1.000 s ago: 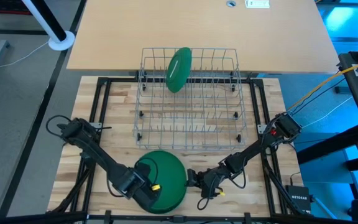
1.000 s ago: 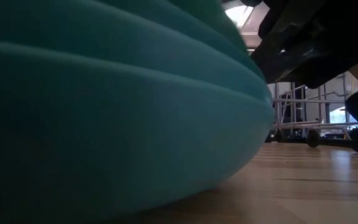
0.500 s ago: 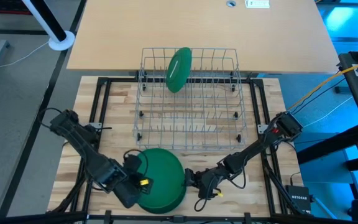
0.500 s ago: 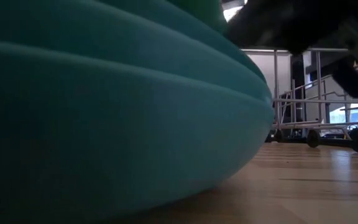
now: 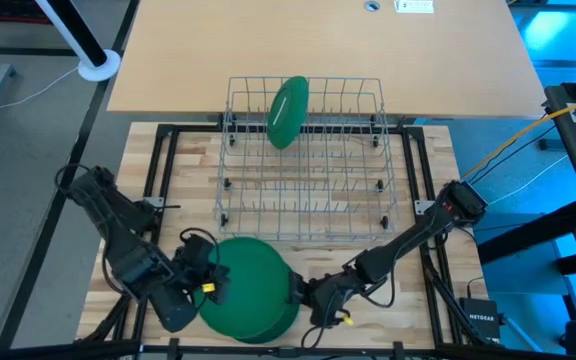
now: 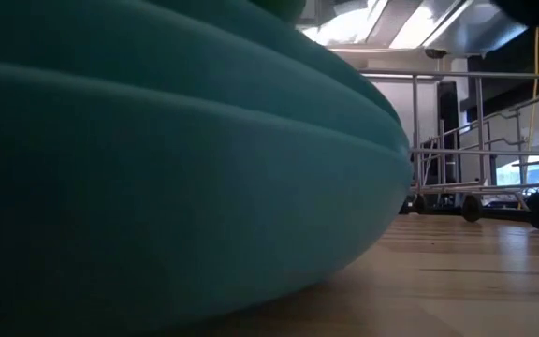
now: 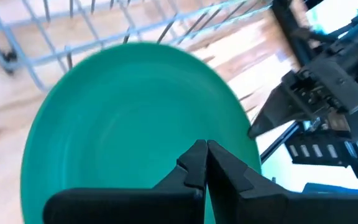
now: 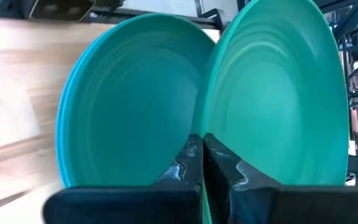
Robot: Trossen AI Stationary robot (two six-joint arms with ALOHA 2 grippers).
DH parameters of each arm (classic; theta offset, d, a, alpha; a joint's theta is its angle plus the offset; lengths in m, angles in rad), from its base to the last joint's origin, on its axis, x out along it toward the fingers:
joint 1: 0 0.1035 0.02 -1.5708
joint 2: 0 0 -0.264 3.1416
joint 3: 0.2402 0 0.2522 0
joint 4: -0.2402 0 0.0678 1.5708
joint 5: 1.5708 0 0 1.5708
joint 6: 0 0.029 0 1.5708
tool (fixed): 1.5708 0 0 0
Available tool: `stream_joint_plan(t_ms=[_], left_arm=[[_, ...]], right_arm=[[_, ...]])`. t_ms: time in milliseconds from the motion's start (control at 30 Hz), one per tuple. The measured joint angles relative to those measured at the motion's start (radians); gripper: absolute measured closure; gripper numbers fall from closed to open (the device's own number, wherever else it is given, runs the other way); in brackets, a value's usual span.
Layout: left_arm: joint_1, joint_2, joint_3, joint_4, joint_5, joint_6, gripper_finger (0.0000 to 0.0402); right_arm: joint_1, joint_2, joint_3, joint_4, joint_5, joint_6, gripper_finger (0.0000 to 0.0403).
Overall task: Sort dishes
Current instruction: Put the top green plate into the dish rack
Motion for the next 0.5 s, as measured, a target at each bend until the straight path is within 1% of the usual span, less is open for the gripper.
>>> stream_joint_plan(t_ms=[133,333,500], left_arm=[[-0.022,-0.012,0.0,-0.001,-0.07,0.039,0.0401],[-0.048,-0.02,0.0,-0.013,-0.134,0.071,0.0401],[-0.058,-0.044,0.0,-0.057,-0.207,0.06,0.0401]], right_arm=[[0.0,-0.009,0.079,-0.068,-0.001,0.021,0.0403],[0.0,-0.04,0.223,-0.202,0.0,0.022,0.0403],[0.0,-0.072,0.346,-0.39,0.005,0.039,0.0403]])
